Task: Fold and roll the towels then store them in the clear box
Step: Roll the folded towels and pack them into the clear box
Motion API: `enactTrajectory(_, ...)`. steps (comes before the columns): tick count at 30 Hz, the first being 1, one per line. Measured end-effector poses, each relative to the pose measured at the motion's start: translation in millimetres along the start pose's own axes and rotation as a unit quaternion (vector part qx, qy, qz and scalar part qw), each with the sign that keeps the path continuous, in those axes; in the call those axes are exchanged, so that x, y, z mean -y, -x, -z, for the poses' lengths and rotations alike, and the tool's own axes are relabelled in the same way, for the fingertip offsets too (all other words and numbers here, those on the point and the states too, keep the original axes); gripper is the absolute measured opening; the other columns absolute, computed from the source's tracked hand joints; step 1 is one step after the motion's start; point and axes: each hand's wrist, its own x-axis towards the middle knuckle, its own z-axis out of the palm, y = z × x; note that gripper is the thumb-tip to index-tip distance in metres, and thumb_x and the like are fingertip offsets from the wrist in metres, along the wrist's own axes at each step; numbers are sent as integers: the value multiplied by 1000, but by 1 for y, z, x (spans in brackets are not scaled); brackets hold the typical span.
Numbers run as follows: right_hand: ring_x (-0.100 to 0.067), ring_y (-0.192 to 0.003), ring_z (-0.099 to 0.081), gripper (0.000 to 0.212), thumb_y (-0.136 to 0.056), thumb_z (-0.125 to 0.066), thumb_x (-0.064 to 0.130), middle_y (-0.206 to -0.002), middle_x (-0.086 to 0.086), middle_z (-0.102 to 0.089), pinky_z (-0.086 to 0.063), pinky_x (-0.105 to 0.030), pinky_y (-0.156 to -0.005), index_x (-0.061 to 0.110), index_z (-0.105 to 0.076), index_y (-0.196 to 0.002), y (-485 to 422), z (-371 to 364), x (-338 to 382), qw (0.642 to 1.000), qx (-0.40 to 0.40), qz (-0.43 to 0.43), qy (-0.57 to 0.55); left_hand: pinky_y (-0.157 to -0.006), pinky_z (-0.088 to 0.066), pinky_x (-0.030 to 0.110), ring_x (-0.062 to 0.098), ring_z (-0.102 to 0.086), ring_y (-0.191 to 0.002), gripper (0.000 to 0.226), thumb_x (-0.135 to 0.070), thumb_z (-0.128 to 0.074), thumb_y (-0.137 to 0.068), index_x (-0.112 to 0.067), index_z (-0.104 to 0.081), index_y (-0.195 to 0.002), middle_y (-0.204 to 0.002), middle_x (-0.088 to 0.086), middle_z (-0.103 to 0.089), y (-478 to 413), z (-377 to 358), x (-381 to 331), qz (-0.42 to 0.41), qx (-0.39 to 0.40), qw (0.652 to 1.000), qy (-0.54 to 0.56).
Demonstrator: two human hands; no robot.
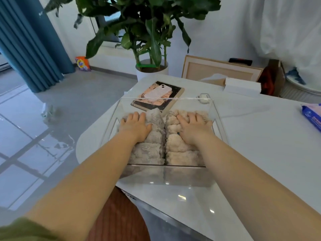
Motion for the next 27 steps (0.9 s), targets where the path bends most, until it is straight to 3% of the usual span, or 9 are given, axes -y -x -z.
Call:
enactTrajectory(5, -27, -145, 2, 82, -83, -59, 45, -155, -5, -4, 5, -59, -111, 32, -10, -148, -3, 18, -11, 994, -24, 93, -50, -114, -17, 50, 29, -23, -137, 77, -64, -38, -89, -15, -22, -146, -150, 9, -23, 0, 16, 7, -87, -18, 996, 32)
enactTrajectory(8, -26, -139, -20, 101, -71, -72, 44, -149, -4, -21, -5, -55, -113, 20, -10, -146, -18, 40, -17, 992, 19, 126, -3, -113, -28, 41, 23, -30, -134, 100, -55, -73, -71, -17, -19, -147, -149, 2, -28, -11, 36, 23, -170, 68, 967, 174)
enactTrajectory(10, -28, -136, -24, 96, -71, -73, 42, -146, -6, -26, -15, -51, -112, 16, -17, -145, -24, 45, -11, 989, 54, 125, 57, -111, -32, 40, 20, -36, -132, 103, -52, -81, -63, -22, -25, -144, -145, -2, -35, -22, 39, 25, -174, 107, 960, 191)
enactTrajectory(14, -33, -127, -33, 72, -79, -62, 40, -136, -7, -35, -30, -47, -103, 26, -29, -142, -30, 38, -2, 981, 68, 144, 109, -111, -22, 48, 26, -28, -136, 94, -64, -65, -74, -22, -23, -147, -149, 3, -30, -35, 24, 14, -205, 80, 975, -27)
enactTrajectory(16, -29, -119, -45, 64, -79, -61, 35, -118, -3, -47, -35, -42, -94, 29, -34, -137, -30, 40, -6, 977, 66, 179, 92, -109, -27, 47, 28, -32, -134, 90, -62, -60, -79, -20, -20, -147, -148, 6, -32, -37, 22, 15, -226, 70, 970, -65)
enactTrajectory(19, -27, -97, -57, 55, -77, -63, 30, -92, -1, -55, -35, -30, -68, 28, -41, -127, -29, 42, -15, 969, -26, 218, 112, -91, -45, 41, 28, -53, -115, 77, -57, -58, -84, -23, -20, -141, -129, 7, -52, -38, 19, 24, -249, 11, 961, -120)
enactTrajectory(22, -27, -96, -58, 58, -83, -60, 34, -101, -5, -61, -37, -31, -66, 25, -34, -135, -31, 26, -23, 959, -90, 216, 158, -78, -42, 36, 28, -59, -103, 70, -57, -48, -90, -23, -16, -142, -120, 5, -57, -36, 9, 20, -249, -94, 939, -219)
enactTrajectory(24, -28, -106, -54, 66, -85, -59, 40, -113, -6, -56, -42, -35, -78, 21, -26, -139, -33, 25, -26, 974, -20, 192, 119, -87, -41, 39, 28, -55, -113, 76, -58, -51, -88, -23, -14, -144, -133, 6, -51, -35, 8, 19, -231, -64, 958, -159)
enactTrajectory(27, -25, -116, -43, 84, -77, -66, 54, -126, -4, -43, -41, -41, -96, 19, -25, -142, -25, 47, -28, 982, 45, 171, 70, -106, -34, 41, 21, -39, -129, 86, -56, -68, -77, -25, -22, -143, -146, 1, -35, -21, 26, 29, -212, 3, 970, 118)
